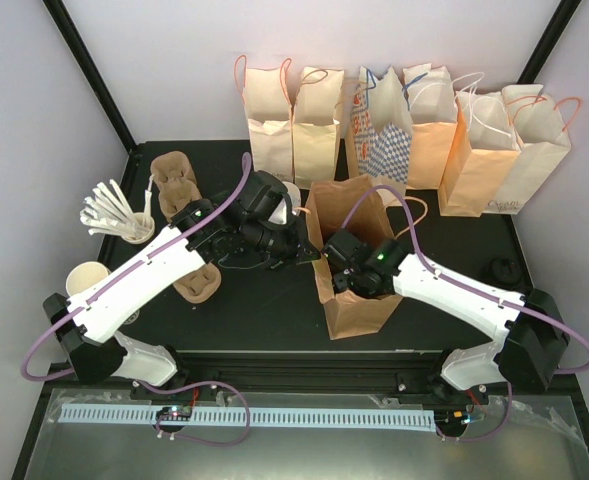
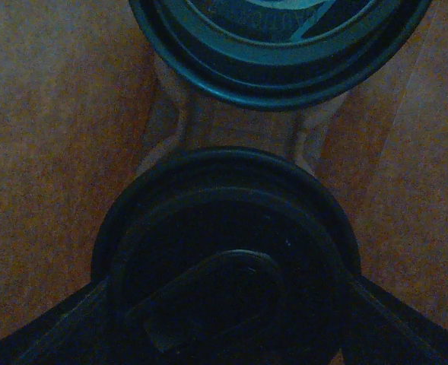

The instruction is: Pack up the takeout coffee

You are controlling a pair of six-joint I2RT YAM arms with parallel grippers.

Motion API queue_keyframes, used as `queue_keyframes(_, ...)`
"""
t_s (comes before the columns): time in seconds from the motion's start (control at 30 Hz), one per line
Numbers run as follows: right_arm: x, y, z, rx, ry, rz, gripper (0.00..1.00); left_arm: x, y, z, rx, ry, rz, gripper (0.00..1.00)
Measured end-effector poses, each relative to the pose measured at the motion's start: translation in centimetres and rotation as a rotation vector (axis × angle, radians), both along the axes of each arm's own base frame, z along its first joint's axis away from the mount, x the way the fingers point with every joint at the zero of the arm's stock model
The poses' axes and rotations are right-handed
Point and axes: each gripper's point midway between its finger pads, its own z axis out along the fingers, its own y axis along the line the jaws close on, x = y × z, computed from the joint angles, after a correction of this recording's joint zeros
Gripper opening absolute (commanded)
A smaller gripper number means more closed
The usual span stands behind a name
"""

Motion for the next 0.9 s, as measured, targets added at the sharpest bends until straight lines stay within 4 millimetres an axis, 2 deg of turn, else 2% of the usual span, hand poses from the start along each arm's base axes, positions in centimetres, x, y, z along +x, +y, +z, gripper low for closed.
queue_keyframes(0.17,0.2,0.1,-0.1,0.006,-0.011,-0.002,0.42,0.0,0.0,0.0,0.000,-0.002,-0.004,0.02)
queue_keyframes(0.3,0.3,0.2,-0.1,0.007,-0.015,-0.003,0.48,0.0,0.0,0.0,0.001,-0.007,-0.009,0.02)
queue_keyframes(0.43,0.4,0.3,0.3,-0.001,-0.007,-0.002,0.63,0.0,0.0,0.0,0.000,-0.011,-0.014,0.01)
queue_keyframes(0.47,0.4,0.3,0.5,-0.007,0.000,-0.002,0.69,0.0,0.0,0.0,-0.001,-0.012,-0.016,0.02)
queue_keyframes(0.57,0.3,0.5,0.8,-0.032,0.031,-0.001,0.97,0.0,0.2,-0.1,0.004,-0.006,-0.016,0.02)
queue_keyframes(0.6,0.3,0.4,1.0,-0.042,0.047,-0.004,1.00,0.0,0.3,-0.1,0.004,-0.005,-0.017,0.02)
queue_keyframes(0.7,0.1,0.3,2.1,-0.068,0.069,-0.005,1.00,-0.1,0.2,0.0,-0.003,-0.002,-0.028,0.02)
queue_keyframes(0.9,0.5,0.6,6.6,-0.046,0.043,-0.006,1.00,-0.1,0.1,0.2,-0.016,-0.007,-0.042,0.02)
